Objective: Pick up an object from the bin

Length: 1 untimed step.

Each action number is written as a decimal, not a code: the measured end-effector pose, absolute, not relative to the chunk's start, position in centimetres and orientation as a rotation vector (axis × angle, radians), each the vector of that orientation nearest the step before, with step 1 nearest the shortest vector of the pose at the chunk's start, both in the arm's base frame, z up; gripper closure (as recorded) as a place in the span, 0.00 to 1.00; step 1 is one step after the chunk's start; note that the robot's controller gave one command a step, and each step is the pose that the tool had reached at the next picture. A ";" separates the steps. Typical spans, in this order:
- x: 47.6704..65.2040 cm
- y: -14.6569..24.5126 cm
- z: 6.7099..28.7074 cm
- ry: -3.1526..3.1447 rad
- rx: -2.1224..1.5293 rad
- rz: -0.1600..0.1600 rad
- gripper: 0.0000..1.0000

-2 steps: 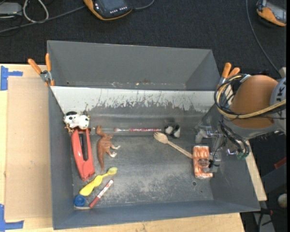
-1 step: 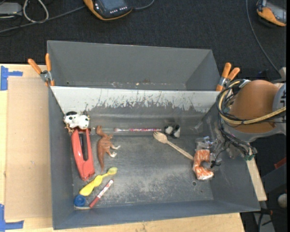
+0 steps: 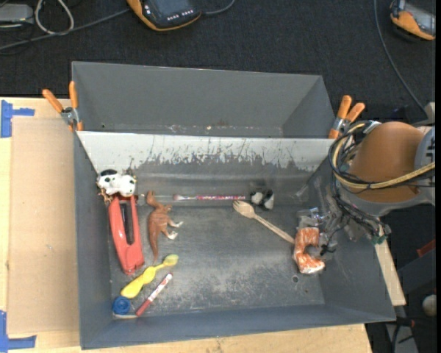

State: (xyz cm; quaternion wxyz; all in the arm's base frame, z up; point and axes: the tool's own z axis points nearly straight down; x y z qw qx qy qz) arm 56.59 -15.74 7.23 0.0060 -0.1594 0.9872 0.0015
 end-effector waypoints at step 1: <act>54.7 -15.1 14.3 3.105 -0.434 0.009 1.00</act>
Offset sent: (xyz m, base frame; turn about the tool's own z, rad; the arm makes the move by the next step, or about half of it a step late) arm -0.0112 0.0133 0.2182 0.0352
